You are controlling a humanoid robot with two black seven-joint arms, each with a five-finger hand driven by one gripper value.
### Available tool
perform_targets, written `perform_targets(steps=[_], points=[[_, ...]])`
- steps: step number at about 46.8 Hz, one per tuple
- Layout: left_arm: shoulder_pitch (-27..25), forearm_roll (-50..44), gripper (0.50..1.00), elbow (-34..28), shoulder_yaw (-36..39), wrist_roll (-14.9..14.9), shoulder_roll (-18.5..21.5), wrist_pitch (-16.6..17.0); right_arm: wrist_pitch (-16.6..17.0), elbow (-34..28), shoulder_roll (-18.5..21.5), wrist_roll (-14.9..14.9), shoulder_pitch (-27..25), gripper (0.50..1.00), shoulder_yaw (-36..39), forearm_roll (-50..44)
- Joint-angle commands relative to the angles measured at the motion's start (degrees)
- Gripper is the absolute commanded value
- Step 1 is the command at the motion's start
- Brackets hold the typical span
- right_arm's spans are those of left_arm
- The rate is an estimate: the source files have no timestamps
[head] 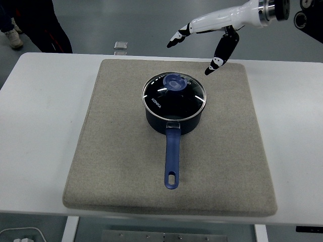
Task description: Lift the pot lid and place it to the right of the pot.
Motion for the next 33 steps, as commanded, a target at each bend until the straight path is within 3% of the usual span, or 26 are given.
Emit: perform_targets(steps=[1, 19, 26, 33], points=[[0.0, 0.0, 1.000, 0.0, 0.0, 0.0, 0.0, 0.0, -1.2, 1.0, 0.3, 0.0, -0.4, 0.942, -0.1, -0.4], [0.0, 0.0, 1.000, 0.0, 0.0, 0.0, 0.0, 0.0, -5.1, 1.1, 1.9, 0.0, -0.7, 0.940, -1.9, -3.4], [-0.1, 0.0, 1.000, 0.0, 0.0, 0.0, 0.0, 0.0, -8.2, 1.1, 2.6, 0.0, -0.7, 0.940, -4.0, -4.9], [0.0, 0.0, 1.000, 0.0, 0.0, -0.1, 0.0, 0.0, -8.3, 1.1, 3.2, 0.0, -0.8, 0.940, -4.0, -4.2]])
